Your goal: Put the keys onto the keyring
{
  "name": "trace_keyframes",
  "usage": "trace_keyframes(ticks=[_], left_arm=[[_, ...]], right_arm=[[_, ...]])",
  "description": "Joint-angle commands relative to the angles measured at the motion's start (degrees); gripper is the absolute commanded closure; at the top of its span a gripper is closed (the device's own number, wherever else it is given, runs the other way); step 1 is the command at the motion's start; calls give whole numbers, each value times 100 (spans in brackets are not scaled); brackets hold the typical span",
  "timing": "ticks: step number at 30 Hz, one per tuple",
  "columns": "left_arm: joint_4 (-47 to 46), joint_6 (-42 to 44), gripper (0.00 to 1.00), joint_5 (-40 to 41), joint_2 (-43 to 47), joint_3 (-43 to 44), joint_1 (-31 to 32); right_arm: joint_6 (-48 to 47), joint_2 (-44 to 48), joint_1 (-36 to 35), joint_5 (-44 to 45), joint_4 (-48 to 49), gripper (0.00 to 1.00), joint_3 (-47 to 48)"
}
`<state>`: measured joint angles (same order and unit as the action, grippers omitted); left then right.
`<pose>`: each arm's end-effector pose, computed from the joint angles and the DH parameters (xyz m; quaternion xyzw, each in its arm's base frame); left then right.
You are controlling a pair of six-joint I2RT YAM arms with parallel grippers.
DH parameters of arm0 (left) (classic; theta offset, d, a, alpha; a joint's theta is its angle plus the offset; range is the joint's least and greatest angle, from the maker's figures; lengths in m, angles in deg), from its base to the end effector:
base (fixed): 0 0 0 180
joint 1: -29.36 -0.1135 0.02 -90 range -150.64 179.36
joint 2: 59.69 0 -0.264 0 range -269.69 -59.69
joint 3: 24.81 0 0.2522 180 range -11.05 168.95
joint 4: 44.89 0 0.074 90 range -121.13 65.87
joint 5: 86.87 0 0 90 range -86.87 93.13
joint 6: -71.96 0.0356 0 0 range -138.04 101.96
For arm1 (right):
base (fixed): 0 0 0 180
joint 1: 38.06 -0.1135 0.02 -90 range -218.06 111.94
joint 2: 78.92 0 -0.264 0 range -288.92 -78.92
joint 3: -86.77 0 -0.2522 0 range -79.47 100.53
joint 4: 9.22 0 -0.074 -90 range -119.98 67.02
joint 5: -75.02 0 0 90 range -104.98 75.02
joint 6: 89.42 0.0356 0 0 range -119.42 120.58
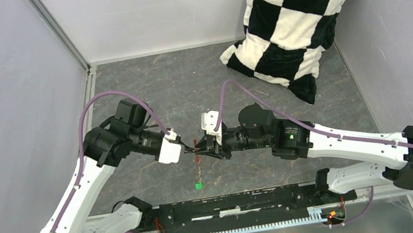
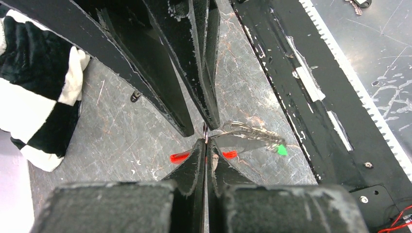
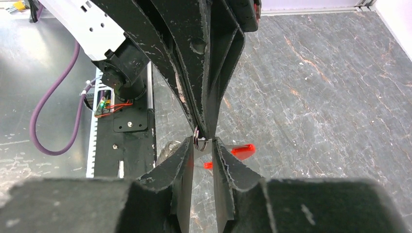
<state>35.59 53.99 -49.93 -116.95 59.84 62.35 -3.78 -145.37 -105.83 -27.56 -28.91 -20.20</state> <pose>0.1174 -0.1101 0.3753 0.7595 0.4043 -0.3047 0.4085 0.0953 0.2538 0.3597 -0.5134 0.5892 0.3978 0.4807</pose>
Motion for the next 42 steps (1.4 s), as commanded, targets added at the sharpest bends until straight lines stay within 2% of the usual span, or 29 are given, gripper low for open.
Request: trace_keyframes(ticks=[1,4,8,11,12,13,15,18,21,26,28,29,30,32,37,42], left_arm=[[-190,-311,98,-322,87,188,40],[-188,-338,98,-359,99,188,41],[-202,-413,98,-520,141,173,43],[-194,-505,98,-748,168,206,46],[-199,-551,93,-835,167,224,47],[-199,-634,83,-933,178,254,48],[-203,-811,76,-1051,166,316,41],[-296,-1165,74,-1207,176,371,41],[-580,-1728,65,-1317,249,338,41],[-770,-2181,55,-1029,420,112,45],[-1326,-2833,45,-906,532,-141,41],[-1727,-3287,44,-781,614,-301,41],[-2113,-3780,43,-625,707,-431,43],[-2556,-4120,43,-460,792,-609,41],[-3549,-5343,47,-556,855,-923,43],[-4197,-5707,58,-1071,983,-992,41]], right_arm=[[63,29,-13,-7,383,75,-12],[41,1,-9,22,345,81,6],[-4,47,-13,205,402,97,-50],[5,116,-9,298,534,99,-150],[14,151,-8,307,556,99,-198],[29,216,-4,288,749,99,-277],[91,389,5,265,1093,99,-517],[294,701,65,253,1677,99,-947],[652,1016,147,50,2508,99,-1530],[934,1600,165,20,3964,99,-2388],[984,1742,167,3,4403,99,-2597],[1021,1786,167,-27,4593,99,-2656],[1041,1821,167,-63,4756,99,-2711],[1090,1847,162,-102,5005,99,-2789],[1303,1812,165,-215,5696,99,-2982],[1381,1707,161,-314,5942,99,-2990]])
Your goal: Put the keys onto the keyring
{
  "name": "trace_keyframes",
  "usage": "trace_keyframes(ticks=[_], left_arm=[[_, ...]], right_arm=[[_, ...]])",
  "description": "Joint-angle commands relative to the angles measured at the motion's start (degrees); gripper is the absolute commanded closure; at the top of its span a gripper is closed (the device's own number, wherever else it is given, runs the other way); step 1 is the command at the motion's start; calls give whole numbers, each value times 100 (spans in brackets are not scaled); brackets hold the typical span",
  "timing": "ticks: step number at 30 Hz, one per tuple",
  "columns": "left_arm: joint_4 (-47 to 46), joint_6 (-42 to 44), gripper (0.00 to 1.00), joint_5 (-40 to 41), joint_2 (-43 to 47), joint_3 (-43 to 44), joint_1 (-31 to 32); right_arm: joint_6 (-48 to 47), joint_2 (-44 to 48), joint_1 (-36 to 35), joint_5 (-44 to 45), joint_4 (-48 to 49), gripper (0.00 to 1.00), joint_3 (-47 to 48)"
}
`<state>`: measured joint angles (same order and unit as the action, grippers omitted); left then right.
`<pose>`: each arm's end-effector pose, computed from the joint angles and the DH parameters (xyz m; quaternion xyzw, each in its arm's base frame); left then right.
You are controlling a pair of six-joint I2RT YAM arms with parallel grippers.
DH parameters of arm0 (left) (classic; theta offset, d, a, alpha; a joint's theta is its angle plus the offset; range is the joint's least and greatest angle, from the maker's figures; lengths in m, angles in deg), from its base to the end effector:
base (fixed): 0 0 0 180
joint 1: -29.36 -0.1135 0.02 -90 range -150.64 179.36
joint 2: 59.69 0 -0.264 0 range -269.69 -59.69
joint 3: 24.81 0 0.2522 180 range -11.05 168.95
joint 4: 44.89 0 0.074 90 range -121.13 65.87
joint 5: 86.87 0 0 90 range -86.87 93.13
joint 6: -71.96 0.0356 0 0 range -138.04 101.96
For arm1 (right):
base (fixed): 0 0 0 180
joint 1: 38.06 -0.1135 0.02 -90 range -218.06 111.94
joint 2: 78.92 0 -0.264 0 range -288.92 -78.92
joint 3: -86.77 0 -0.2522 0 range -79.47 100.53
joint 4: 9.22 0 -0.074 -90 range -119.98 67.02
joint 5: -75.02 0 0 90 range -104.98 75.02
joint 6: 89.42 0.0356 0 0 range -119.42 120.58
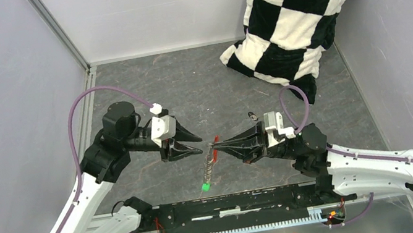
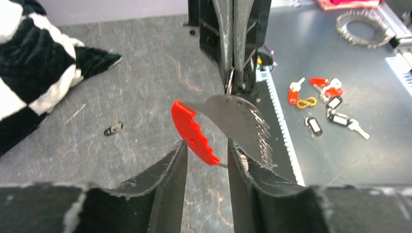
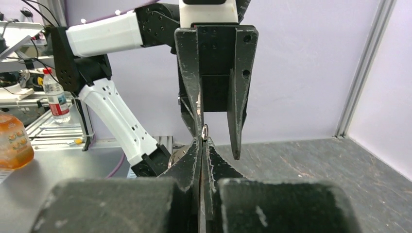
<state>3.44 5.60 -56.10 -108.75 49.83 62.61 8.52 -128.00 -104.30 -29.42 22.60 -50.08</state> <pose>0.1166 -0.1130 0.3862 0.5854 0.5062 -0.4504 0.4453 0.0707 0.1825 0.3343 -0.3495 0.4080 0.5603 0.6305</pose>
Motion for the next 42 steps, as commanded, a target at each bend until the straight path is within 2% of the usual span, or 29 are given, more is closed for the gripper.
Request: trace_keyframes(ticks=[1,6,14,27,34,42], left_arm=[[-1035,-915,61,-577,173,11,17],[-1106,-938,70,-1065,185,33,19],[-1138,-857,72,-1387,174,-14,14],[-832,-451,74,-845,303,-138,14],[-1547,-1223,76,-979,387,-217,15],[-1628,-1438,76,-1286,445,-209,14]], right_arm=[[158,-41,10,-132,859,99,-16],[244,-164,14,-175,1220,99,-89],[678,-606,16,-330,2148,99,-153],[1197,-1059,13,-539,3099,99,-176],[1283,-1189,8,-551,3194,99,-170],[1289,-1337,6,-538,3263,99,-115]])
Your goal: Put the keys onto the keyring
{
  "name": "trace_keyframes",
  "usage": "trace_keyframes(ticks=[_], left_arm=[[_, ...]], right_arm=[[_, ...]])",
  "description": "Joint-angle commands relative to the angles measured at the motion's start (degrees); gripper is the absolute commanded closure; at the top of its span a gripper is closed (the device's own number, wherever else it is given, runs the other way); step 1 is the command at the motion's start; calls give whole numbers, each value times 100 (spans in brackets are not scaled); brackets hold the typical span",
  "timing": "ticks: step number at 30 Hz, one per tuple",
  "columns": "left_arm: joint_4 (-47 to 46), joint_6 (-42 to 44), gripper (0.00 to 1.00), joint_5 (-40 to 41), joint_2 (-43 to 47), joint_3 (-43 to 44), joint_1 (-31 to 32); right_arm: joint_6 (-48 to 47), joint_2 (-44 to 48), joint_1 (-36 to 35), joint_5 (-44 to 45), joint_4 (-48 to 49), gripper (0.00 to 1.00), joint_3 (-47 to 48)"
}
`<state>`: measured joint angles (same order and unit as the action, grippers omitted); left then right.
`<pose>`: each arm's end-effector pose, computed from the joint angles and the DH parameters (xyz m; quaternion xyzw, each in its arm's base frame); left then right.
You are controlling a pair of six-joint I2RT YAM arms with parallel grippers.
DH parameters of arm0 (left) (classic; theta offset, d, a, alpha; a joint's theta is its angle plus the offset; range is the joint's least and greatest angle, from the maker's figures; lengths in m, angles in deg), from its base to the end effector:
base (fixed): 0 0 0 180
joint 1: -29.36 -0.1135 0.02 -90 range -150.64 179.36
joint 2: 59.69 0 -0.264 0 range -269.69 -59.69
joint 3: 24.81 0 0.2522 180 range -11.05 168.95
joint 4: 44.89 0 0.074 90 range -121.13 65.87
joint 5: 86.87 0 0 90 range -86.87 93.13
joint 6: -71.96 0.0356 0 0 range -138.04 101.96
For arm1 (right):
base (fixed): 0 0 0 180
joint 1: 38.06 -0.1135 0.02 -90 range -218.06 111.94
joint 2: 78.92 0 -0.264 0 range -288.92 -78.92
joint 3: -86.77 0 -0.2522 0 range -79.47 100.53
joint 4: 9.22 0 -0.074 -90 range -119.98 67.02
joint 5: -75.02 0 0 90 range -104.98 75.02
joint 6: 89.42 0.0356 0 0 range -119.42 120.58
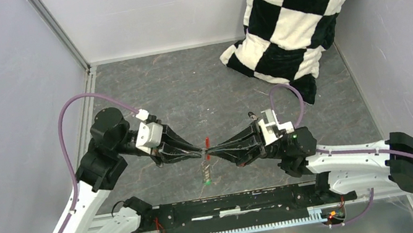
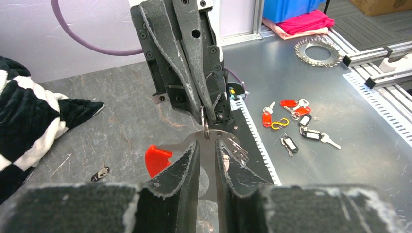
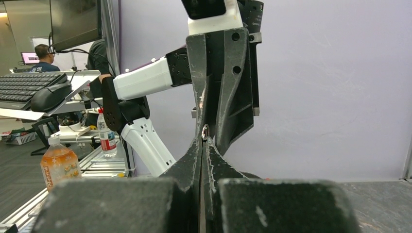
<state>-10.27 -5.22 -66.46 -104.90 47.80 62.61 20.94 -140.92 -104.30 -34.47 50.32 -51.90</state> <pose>0.1018 -0.1067 0.4061 0.5883 0.4193 -0.5176 0.4584 0.0761 0.2023 0.3251 -0.3064 0.3322 0.6629 0.5970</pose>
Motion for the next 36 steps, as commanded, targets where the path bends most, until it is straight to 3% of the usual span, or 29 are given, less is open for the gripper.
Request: trace_keyframes(ticks=[1,5,10,12,15,17,19,23,27,36], left_arm=[[-266,-377,76,-313,54,-5,14],[-265,-345,78,-335,61,-31,14],[-193,-155,97,-381,69,-53,14],[2,147,98,-389,95,-45,19],[769,1128,98,-268,183,30,15],[1329,2116,98,-124,237,132,14],[1811,3404,98,5,261,246,14],[1931,4757,98,50,370,242,14],[1923,5540,98,-31,504,162,19],[1930,5552,98,-195,396,368,14]], right_arm=[[61,-66,4,-35,499,99,68],[75,-110,-8,-55,530,99,76],[71,-111,-21,-40,528,99,75],[50,-87,-19,-80,434,98,93],[-162,134,-21,-145,-133,87,96],[-476,480,-24,-172,-798,79,90],[-874,823,-16,-220,-1601,65,130],[-1625,1437,-21,-205,-3195,47,296],[-1925,1794,-28,-132,-3953,46,418],[-2139,1712,-21,-247,-4157,46,678]])
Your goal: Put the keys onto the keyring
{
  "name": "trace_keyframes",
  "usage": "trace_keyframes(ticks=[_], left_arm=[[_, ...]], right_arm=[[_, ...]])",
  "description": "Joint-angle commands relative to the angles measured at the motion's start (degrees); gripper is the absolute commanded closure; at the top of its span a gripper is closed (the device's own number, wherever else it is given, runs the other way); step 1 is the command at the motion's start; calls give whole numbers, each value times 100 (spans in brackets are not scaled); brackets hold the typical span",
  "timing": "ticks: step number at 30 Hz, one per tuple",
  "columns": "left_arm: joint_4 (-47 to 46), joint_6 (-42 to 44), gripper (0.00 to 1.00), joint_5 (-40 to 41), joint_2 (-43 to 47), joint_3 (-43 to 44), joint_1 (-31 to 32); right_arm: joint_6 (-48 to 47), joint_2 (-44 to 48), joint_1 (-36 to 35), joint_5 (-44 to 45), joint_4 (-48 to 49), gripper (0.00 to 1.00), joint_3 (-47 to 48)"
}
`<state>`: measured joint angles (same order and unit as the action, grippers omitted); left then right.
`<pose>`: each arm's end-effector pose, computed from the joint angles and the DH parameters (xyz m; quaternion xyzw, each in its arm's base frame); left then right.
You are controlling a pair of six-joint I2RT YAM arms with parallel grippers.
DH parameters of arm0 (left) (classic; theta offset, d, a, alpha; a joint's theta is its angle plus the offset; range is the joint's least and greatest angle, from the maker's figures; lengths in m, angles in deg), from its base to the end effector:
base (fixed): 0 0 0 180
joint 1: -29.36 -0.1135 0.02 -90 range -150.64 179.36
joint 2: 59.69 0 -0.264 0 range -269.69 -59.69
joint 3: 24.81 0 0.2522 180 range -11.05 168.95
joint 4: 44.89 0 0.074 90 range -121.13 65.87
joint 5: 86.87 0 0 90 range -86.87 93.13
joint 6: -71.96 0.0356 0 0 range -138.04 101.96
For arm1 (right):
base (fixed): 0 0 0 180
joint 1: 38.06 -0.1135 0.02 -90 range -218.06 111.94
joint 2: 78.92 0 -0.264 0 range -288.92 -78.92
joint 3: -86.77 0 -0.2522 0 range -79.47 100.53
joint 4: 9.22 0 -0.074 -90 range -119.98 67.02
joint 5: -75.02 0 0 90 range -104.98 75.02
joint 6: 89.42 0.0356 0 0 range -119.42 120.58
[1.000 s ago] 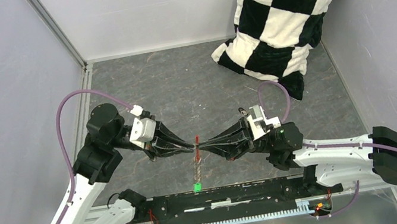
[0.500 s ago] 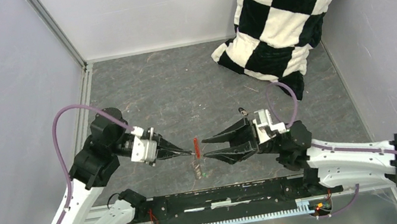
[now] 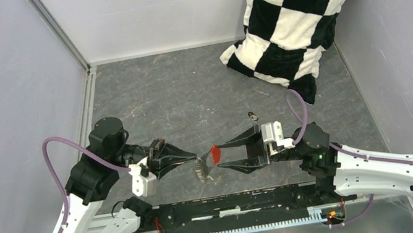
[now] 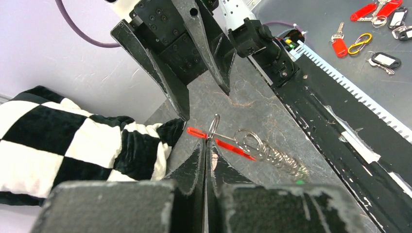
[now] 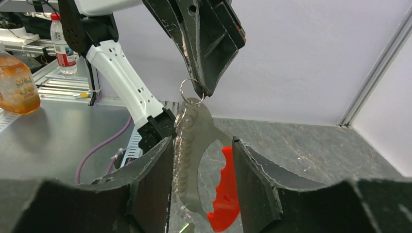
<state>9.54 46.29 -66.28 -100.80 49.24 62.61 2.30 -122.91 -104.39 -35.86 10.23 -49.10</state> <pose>0.0764 -0.0900 0.3925 0.7223 0.2066 -0.3294 0.5719 0.0620 0.1730 0.3334 -0.4281 0.4001 0.5362 0.6075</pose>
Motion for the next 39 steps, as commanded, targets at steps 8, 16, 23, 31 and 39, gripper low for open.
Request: trace_keyframes(ticks=[8,16,23,31,39], left_arm=[[-69,-222,98,-128,-37,219,19],[-194,-1575,98,692,-355,245,17],[115,-1455,98,1864,-524,229,19],[473,-1296,98,1998,-711,385,23],[469,-1346,98,1766,-691,439,23]], right_arm=[[-343,-244,-8,-206,-157,48,682],[-400,-677,-12,-126,-958,50,1379],[-764,-1083,-19,474,-3062,51,2389],[-1019,-1638,-93,852,-3987,62,3011],[-1093,-1848,-161,915,-3915,63,3080]])
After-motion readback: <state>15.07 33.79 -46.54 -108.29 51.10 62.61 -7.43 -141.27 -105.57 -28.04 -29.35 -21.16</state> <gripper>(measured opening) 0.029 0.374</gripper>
